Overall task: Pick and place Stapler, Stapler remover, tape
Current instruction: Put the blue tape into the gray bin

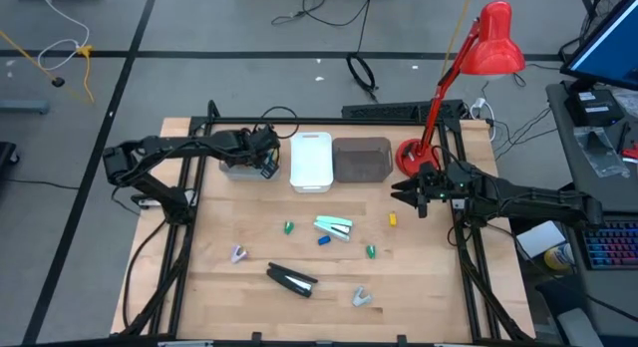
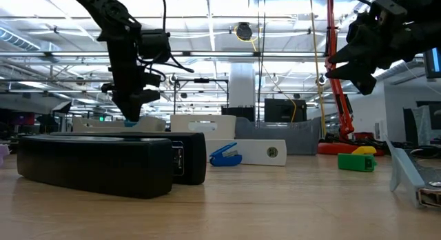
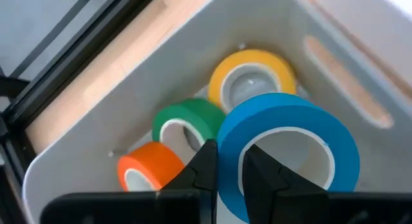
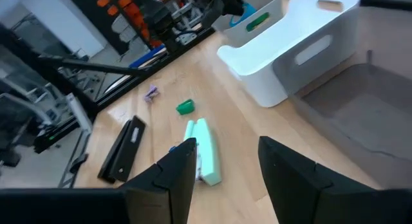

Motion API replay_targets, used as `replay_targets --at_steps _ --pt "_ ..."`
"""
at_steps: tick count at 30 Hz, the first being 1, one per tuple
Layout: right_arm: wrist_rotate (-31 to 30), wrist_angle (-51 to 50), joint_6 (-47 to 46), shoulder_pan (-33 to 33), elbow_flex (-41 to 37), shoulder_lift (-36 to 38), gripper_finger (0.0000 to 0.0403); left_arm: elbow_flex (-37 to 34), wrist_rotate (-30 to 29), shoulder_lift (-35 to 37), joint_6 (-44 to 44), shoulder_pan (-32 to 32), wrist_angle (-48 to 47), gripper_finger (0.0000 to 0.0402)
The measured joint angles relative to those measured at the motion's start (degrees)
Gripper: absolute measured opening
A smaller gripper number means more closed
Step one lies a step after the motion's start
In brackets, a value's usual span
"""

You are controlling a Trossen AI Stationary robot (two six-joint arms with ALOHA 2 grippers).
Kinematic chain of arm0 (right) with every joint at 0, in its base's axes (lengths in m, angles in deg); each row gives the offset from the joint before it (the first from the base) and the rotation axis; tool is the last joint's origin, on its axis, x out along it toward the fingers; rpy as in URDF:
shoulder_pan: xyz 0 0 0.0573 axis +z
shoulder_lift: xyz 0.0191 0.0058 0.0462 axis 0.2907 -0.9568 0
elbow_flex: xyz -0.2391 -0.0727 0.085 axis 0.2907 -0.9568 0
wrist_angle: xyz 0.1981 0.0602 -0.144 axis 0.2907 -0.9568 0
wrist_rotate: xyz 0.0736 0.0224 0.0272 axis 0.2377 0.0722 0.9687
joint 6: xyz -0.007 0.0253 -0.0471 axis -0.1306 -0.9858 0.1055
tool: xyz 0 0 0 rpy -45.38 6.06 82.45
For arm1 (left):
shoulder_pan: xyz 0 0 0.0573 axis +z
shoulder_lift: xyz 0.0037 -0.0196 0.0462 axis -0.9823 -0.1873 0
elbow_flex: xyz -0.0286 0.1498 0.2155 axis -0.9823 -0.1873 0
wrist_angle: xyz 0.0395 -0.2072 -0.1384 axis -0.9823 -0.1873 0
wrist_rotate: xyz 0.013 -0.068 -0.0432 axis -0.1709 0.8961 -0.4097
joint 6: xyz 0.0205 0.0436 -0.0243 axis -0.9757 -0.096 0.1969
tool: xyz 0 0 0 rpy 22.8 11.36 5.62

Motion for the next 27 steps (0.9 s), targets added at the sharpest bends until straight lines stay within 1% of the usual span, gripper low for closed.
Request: replay_targets --at_steps 3,14,19,27 --pt "-2.2 0.0 0.0 0.0 0.0 0.0 0.0160 0.0 -0.1 0.0 0.0 -0.4 0.5 0.0040" --pt "-2.3 0.0 0.0 0.0 0.0 0.0 0.0161 0.0 -0.1 0.0 -0.2 -0.3 0.4 0.0040" --pt "-2.3 0.0 0.0 0.0 0.0 0.0 0.0162 0.0 -0.1 0.0 -0.2 -0.3 0.5 0.0065" --pt "-2.3 0.0 0.0 0.0 0.0 0.0 0.0160 0.0 0.0 0.0 -0.2 -0.3 0.5 0.0073"
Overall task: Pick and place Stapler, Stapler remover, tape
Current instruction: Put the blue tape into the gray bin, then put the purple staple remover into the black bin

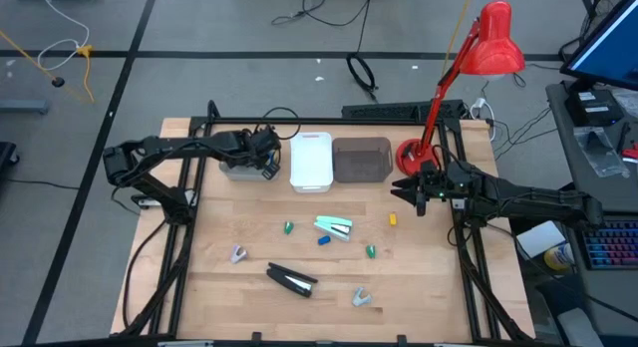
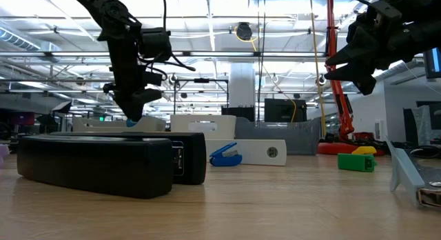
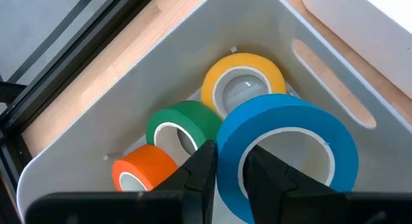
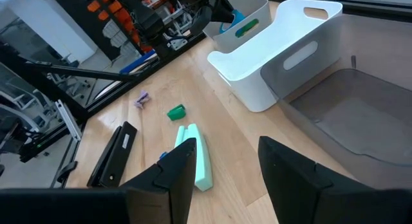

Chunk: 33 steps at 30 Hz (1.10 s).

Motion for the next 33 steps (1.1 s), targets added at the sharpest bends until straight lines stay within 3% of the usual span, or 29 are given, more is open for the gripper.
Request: replay_targets --at_steps 16,29,33 --pt "0.1 0.0 0.0 0.0 0.0 0.0 0.0160 0.0 -0.2 0.0 0.0 0.0 0.0 0.0080" --pt "0.2 0.0 0.0 0.0 0.0 0.0 0.0160 0.0 -0.3 0.2 -0.1 0.0 -0.1 0.0178" --pt "0.2 0.0 0.0 0.0 0.0 0.0 0.0161 2.8 0.0 2.0 -1.1 0.2 -3.9 0.0196"
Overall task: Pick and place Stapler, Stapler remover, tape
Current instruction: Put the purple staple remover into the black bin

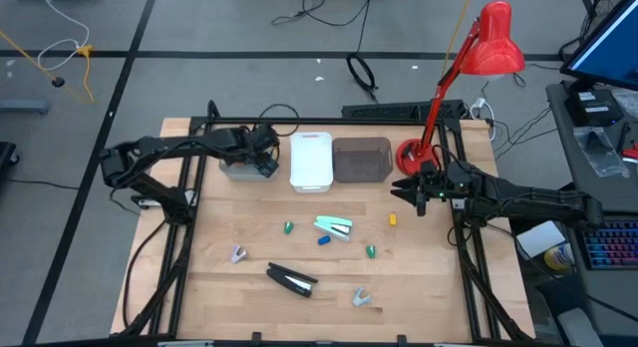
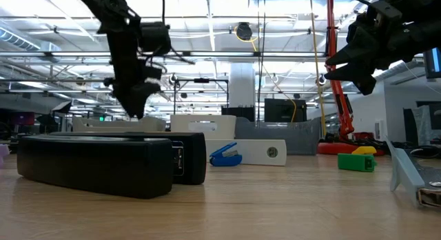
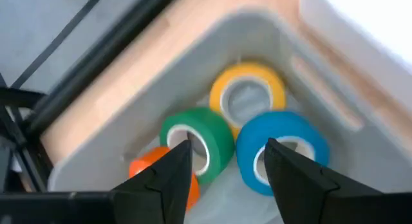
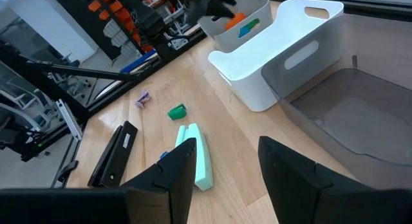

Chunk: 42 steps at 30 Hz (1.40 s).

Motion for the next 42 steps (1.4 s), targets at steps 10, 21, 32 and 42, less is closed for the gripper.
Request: replay_targets --at_steps 10,21,32,42 --pt "0.0 0.0 0.0 0.0 0.0 0.0 0.0161 8.0 15.2 8.8 8.7 -3.9 -12.3 0.0184" --pt "0.0 0.0 0.0 0.0 0.0 0.0 0.0160 8.0 26.2 13.5 6.0 -17.8 -22.4 0.0161" --pt "0.0 0.0 0.0 0.0 0.0 0.0 0.0160 7.9 23.0 13.5 25.4 -33.1 -29.3 0.0161" --pt "0.0 0.0 0.0 0.0 0.0 0.0 0.0162 6.3 16.9 13.6 38.4 -43.0 -34.0 0.0161"
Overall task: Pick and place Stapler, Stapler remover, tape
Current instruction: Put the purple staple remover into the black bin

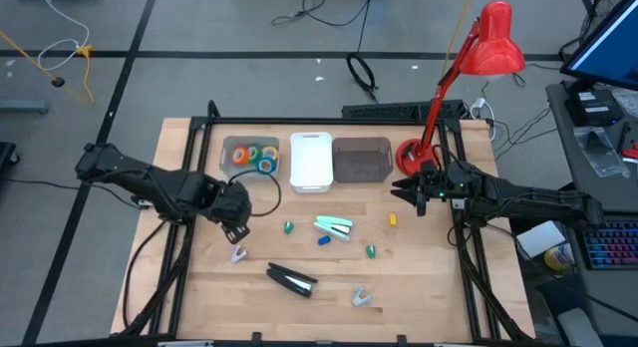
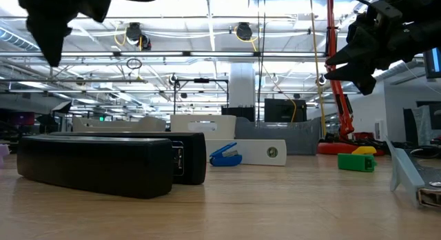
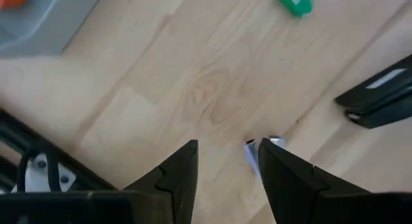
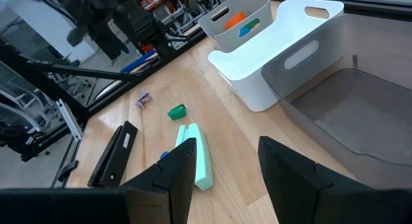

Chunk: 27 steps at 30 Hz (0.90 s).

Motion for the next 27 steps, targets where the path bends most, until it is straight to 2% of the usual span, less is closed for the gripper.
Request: replay_targets --at_steps 2,8,18,27 --pt "0.0 0.0 0.0 0.0 0.0 0.0 0.0162 -2.0 0.5 0.2 2.1 -1.2 0.1 0.0161" --pt "0.0 0.0 0.0 0.0 0.0 0.0 0.0162 -10.3 6.9 3.0 8.1 -3.9 5.7 0.0161" --pt "0.0 0.0 0.0 0.0 0.0 0.0 0.0162 -21.3 10.5 10.7 18.6 -8.5 14.3 0.0161" --pt "0.0 0.0 -0.5 0.0 0.0 0.0 0.0160 -28.8 10.8 11.6 19.9 -9.5 26.7 0.0161"
